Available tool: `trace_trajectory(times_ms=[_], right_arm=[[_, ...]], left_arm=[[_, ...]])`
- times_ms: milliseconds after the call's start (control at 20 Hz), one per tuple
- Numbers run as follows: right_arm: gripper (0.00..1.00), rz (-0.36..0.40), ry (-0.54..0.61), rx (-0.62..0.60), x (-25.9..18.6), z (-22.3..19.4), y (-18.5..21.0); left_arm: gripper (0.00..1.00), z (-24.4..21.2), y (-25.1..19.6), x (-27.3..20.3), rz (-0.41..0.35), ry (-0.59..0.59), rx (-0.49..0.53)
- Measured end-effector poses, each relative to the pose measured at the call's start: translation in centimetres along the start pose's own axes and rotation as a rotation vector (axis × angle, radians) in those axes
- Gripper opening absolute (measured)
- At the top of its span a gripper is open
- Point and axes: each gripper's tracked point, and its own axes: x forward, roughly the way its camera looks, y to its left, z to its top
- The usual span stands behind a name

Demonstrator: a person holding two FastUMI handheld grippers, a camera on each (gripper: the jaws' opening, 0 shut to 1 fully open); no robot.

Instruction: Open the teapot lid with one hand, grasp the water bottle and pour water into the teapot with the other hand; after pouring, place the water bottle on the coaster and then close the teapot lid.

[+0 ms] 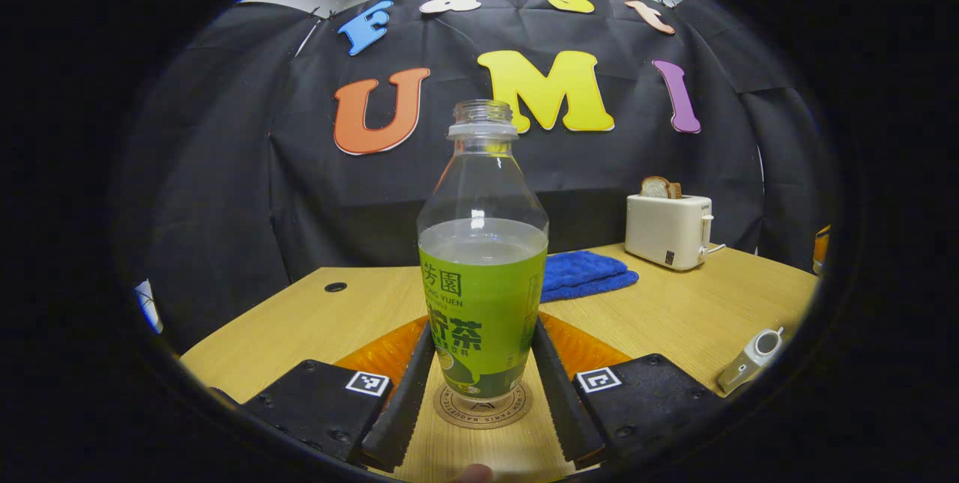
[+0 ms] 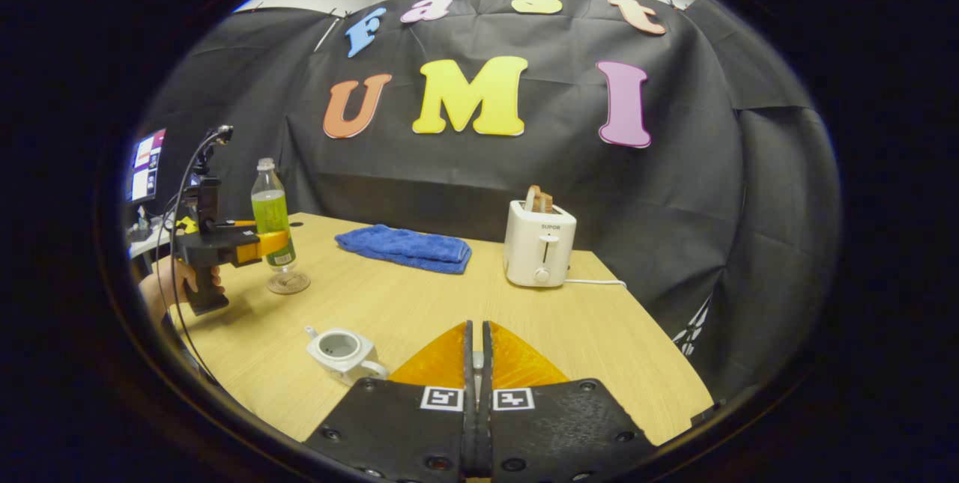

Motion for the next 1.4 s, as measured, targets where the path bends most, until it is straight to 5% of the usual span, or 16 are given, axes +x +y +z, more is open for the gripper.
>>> trace_trajectory(times_ms=[800, 1000, 1400], right_arm=[[0.0, 0.016, 0.01, -0.001, 0.6, -0.2, 0.7], [0.0, 0.022, 0.007, -0.003, 0.5, -0.1, 1.0], [0.0, 0.065, -0.018, -0.019, 0.6, 1.2, 3.4]], left_arm=[[0.79, -2.7, 0.8, 0.6, 0.01, 0.101, -0.032], [0.97, -2.9, 0.7, 0.2, 0.013, 0.111, -0.04], [0.98, -3.0, 2.9, -4.0, 0.069, 0.14, -0.09]])
